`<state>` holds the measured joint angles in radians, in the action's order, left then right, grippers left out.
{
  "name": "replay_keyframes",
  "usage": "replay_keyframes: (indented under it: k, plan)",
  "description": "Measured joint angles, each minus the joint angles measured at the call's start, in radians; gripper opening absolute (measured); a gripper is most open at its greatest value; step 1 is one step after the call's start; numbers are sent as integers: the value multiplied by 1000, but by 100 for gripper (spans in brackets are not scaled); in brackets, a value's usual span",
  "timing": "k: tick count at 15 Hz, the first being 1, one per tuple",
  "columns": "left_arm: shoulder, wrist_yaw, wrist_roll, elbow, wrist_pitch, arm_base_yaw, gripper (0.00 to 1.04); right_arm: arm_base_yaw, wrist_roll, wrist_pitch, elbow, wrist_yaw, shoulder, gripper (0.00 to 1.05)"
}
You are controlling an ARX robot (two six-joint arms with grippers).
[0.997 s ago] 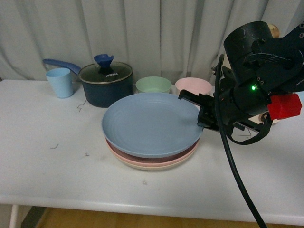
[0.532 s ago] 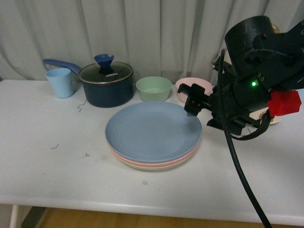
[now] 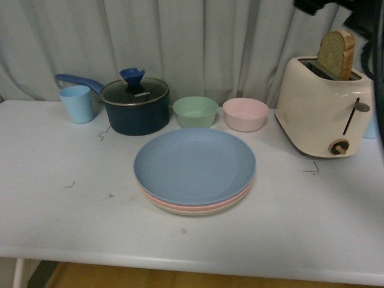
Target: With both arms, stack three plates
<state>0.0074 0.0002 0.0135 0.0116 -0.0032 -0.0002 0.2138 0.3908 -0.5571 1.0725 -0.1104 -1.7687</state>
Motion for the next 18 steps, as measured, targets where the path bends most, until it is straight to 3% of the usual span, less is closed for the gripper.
replay_keyframes:
  k: [2,3,6,7,10,12,14,15,18]
  plan:
    - [0,0,0,0,0,0,98,-26,-247,-219,-259,-65,180,58]
    - [0,0,0,0,0,0,98,-41,-317,-245,-360,-69,283,45]
    - [0,0,0,0,0,0,98,-47,-373,-255,-645,-48,526,9]
    - [0,0,0,0,0,0,98,-66,-383,-261,-736,-29,610,2]
    - [0,0,0,0,0,0,98,-130,-385,-211,-956,16,860,2]
    - [0,0,0,0,0,0,98,-209,-385,-164,-978,101,951,2]
    - [0,0,0,0,0,0,98,-217,-385,-103,-1010,108,1039,2]
    - [0,0,0,0,0,0,98,-214,-385,-168,-1040,108,1036,2]
    - [0,0,0,0,0,0,98,-214,-385,-35,-1061,108,1166,2]
